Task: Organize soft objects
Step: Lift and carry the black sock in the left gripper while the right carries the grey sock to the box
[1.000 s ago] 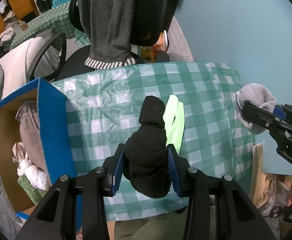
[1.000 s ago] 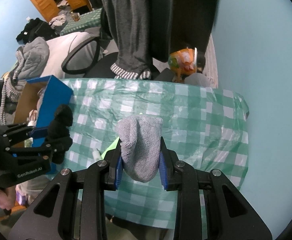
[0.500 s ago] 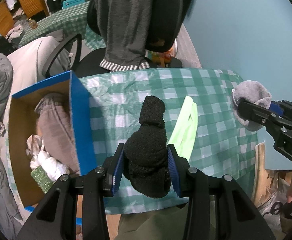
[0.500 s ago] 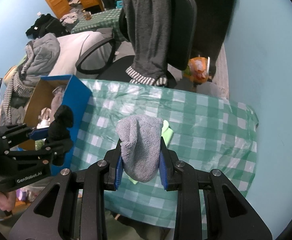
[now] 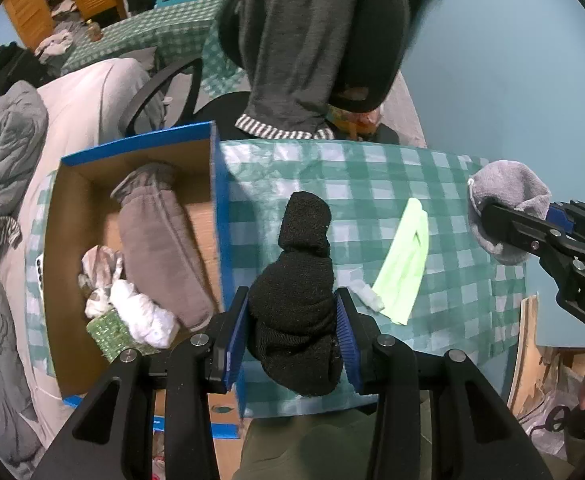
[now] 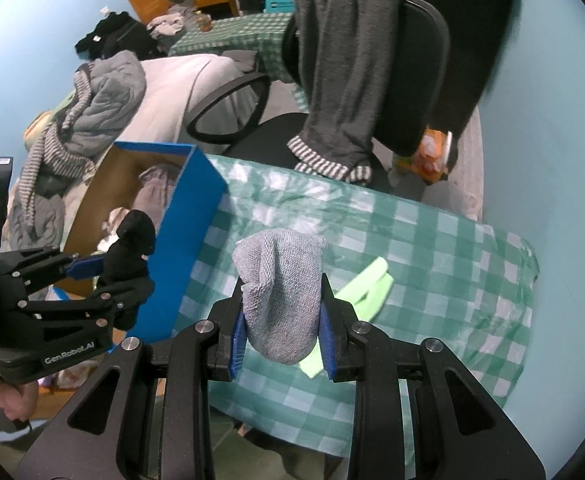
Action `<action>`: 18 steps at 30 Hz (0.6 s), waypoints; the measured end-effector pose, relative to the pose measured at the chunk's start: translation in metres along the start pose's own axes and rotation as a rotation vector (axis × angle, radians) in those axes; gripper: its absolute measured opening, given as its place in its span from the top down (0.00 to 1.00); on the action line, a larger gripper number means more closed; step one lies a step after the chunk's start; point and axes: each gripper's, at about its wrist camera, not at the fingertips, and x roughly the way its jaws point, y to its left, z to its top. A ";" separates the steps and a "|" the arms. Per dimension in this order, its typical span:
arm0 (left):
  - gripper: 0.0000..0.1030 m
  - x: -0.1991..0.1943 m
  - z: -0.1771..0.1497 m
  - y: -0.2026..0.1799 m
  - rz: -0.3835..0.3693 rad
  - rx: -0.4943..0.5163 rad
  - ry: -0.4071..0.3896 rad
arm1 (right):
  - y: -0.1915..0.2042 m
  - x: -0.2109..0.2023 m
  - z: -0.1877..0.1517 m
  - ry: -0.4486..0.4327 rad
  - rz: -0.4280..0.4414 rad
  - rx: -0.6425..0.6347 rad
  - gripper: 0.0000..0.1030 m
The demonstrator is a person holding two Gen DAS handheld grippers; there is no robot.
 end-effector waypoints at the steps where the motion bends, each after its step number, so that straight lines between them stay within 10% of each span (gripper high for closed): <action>1: 0.60 -0.001 0.000 0.003 0.003 -0.005 -0.001 | 0.005 0.001 0.002 0.001 0.006 -0.010 0.72; 18: 0.60 -0.012 -0.008 0.075 0.055 -0.130 -0.016 | 0.074 0.030 0.034 0.028 0.077 -0.135 0.72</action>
